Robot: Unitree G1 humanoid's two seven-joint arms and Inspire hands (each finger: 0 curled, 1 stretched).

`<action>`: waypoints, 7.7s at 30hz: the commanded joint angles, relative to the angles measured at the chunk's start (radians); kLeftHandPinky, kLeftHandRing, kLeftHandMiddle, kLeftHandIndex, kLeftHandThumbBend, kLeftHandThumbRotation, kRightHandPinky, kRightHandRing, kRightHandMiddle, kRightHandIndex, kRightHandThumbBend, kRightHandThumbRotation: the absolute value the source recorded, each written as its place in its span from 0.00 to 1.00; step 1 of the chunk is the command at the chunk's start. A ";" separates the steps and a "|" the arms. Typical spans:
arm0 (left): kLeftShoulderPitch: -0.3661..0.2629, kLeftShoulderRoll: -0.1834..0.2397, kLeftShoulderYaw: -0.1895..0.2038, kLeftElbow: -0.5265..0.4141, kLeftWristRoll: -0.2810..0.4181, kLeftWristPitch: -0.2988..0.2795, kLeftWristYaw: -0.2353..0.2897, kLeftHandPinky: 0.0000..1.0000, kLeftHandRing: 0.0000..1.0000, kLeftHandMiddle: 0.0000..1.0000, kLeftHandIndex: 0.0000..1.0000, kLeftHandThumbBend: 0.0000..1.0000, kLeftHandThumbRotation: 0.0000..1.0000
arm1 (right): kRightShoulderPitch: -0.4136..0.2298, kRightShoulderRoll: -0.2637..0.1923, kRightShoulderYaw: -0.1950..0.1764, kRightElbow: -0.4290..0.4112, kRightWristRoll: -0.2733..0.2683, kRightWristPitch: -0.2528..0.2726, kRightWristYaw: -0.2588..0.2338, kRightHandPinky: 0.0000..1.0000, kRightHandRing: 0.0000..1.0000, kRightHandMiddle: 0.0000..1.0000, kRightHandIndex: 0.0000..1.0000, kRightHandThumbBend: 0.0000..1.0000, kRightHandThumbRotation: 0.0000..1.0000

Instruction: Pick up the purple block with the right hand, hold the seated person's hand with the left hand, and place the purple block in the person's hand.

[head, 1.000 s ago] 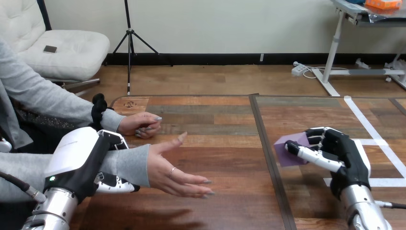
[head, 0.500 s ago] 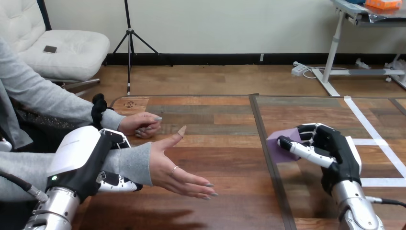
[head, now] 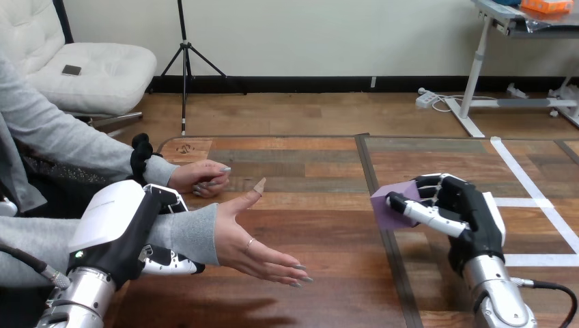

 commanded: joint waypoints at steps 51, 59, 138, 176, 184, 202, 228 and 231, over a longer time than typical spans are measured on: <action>-0.268 -0.151 -0.057 0.014 -0.030 -0.063 0.031 0.22 0.28 0.33 0.34 0.77 0.00 | -0.072 0.201 0.056 -0.142 -0.002 -0.008 -0.039 0.33 0.36 0.40 0.40 0.97 0.00; -0.280 -0.166 -0.062 0.028 -0.021 -0.065 0.037 0.22 0.28 0.33 0.34 0.76 0.00 | -0.058 0.229 0.070 -0.166 -0.008 -0.001 -0.049 0.32 0.36 0.39 0.40 0.97 0.00; -0.298 -0.170 -0.075 0.071 -0.056 -0.086 0.056 0.22 0.27 0.33 0.34 0.76 0.00 | 0.052 0.296 0.174 -0.393 -0.033 0.061 0.013 0.32 0.35 0.38 0.39 1.00 0.00; -0.238 -0.119 -0.077 -0.046 0.008 -0.020 -0.003 0.53 0.63 0.66 0.64 0.77 0.34 | 0.107 0.255 0.176 -0.549 0.031 0.311 0.143 0.55 0.63 0.70 0.75 0.88 0.44; -0.227 -0.111 -0.072 -0.055 -0.007 -0.021 -0.020 0.54 0.64 0.67 0.65 0.77 0.39 | 0.115 0.246 0.179 -0.555 0.020 0.305 0.139 0.57 0.66 0.73 0.77 0.89 0.54; -0.183 -0.111 -0.048 -0.076 -0.118 -0.045 -0.068 0.56 0.67 0.70 0.69 0.76 0.43 | 0.151 0.209 0.178 -0.577 0.013 0.287 0.161 0.59 0.70 0.75 0.79 0.92 0.68; -0.036 -0.126 0.041 -0.053 -0.519 -0.227 -0.252 0.58 0.74 0.77 0.79 0.94 0.73 | 0.252 0.126 0.123 -0.672 0.071 0.263 0.217 0.68 0.75 0.79 0.78 0.85 0.77; -0.012 -0.129 0.047 -0.056 -0.528 -0.246 -0.255 0.60 0.75 0.79 0.80 0.97 0.77 | 0.265 0.114 0.119 -0.686 0.081 0.267 0.227 0.69 0.76 0.80 0.80 0.86 0.79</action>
